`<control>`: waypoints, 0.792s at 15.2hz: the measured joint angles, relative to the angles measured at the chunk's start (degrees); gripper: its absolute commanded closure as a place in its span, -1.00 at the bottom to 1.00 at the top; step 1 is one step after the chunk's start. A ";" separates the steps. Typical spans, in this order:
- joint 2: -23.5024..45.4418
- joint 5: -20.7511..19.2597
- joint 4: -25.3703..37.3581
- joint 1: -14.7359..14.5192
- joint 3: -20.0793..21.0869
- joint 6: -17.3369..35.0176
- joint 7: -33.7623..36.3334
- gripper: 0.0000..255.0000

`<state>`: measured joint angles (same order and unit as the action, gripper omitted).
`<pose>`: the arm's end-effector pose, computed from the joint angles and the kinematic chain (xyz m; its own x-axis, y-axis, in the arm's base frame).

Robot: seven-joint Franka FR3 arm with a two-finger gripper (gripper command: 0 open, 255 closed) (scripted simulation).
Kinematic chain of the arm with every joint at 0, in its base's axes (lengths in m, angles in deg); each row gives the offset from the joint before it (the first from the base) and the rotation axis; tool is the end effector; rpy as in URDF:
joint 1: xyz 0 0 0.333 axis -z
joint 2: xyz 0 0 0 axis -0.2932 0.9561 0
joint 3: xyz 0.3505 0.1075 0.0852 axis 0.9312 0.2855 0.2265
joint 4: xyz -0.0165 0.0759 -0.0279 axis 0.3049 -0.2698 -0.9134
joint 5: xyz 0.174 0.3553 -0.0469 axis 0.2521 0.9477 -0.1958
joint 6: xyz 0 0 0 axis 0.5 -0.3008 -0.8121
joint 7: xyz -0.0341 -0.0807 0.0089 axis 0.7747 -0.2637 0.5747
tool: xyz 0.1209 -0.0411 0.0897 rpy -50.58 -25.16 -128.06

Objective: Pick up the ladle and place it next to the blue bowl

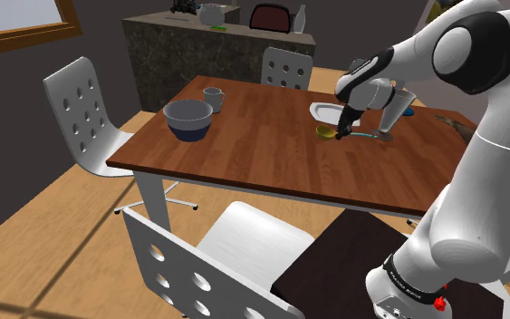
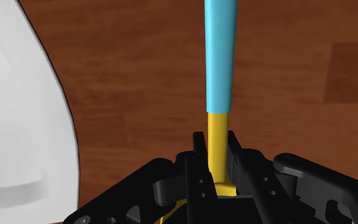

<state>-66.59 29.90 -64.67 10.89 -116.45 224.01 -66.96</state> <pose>0.4466 -0.3665 0.3429 0.7739 0.6280 0.0812 0.6106 -0.7741 0.1675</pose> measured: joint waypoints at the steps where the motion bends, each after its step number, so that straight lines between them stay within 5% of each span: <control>1: -0.55 -0.84 0.26 -0.32 -0.31 -0.57 0.70 1.00; 12: -7.76 -10.36 2.81 -2.66 -2.59 -7.36 7.66 1.00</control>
<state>-74.35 19.53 -61.86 8.23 -119.04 216.65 -59.29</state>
